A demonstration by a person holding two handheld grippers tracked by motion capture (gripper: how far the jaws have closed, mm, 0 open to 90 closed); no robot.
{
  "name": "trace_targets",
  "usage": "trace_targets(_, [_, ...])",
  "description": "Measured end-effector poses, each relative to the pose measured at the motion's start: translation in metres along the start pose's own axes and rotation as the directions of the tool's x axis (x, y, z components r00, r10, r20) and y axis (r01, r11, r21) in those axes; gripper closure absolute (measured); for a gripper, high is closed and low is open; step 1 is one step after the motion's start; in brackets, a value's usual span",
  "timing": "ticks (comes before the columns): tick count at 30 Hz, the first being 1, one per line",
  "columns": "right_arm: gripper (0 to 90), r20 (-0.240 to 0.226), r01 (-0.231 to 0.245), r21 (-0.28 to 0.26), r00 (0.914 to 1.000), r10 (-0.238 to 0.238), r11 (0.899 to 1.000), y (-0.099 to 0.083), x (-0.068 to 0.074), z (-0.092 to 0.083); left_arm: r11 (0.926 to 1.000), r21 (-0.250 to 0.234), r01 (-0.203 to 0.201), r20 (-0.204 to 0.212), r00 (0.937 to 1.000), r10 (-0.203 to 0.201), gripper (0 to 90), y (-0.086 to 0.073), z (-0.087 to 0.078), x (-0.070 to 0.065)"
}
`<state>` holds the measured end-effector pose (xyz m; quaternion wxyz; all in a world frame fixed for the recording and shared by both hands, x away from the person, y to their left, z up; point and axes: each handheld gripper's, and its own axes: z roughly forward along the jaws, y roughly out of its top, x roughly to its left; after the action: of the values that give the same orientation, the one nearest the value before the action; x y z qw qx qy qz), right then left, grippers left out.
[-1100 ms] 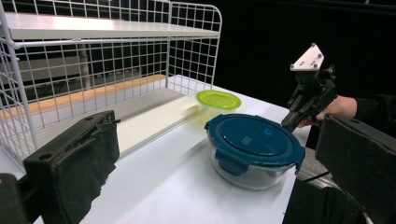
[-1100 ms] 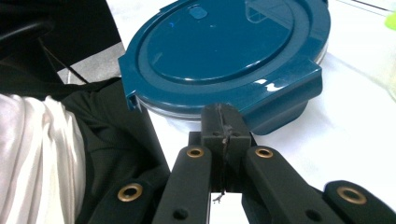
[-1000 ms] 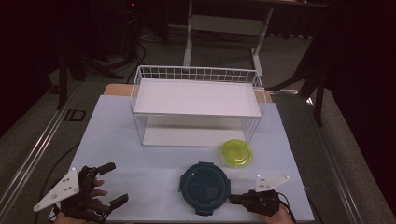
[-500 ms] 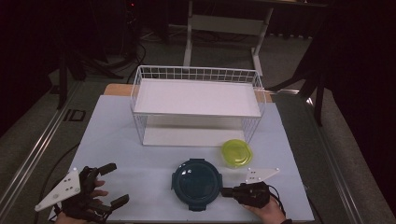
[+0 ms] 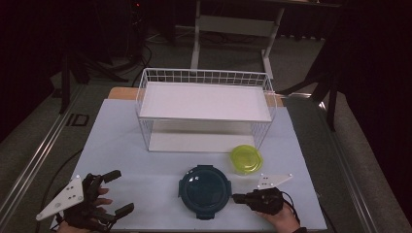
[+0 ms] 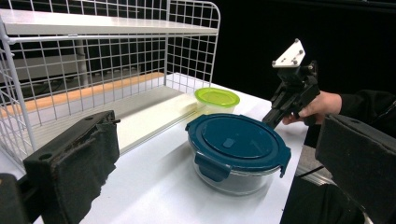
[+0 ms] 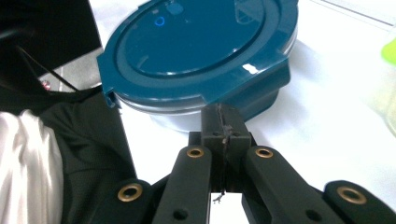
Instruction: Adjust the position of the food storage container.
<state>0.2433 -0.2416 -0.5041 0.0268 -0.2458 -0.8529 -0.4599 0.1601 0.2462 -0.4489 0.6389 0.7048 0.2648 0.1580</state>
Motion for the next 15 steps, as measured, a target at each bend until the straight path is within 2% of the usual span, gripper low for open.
trace_targets(6, [90.0,-0.009,-0.021,-0.011,0.9997,0.021,1.000,0.002,0.000,0.004,1.0000,0.006,0.000,0.003,1.0000,0.000,0.0,-0.001,0.002,0.000])
trace_targets(10, [90.0,-0.021,-0.005,-0.005,0.9998,0.005,1.000,0.007,0.004,0.014,0.9999,0.016,-0.007,0.004,1.0000,0.007,0.0,-0.001,0.003,-0.001])
trace_targets(13, [90.0,-0.020,-0.026,-0.012,0.9995,0.026,1.000,0.012,0.004,0.022,0.9999,0.014,-0.005,0.005,1.0000,0.005,0.0,-0.001,0.003,-0.001])
trace_targets(15, [90.0,-0.015,-0.024,-0.012,0.9996,0.024,1.000,0.015,0.004,0.027,0.9999,0.013,-0.004,0.005,1.0000,0.004,0.0,-0.001,0.003,-0.001])
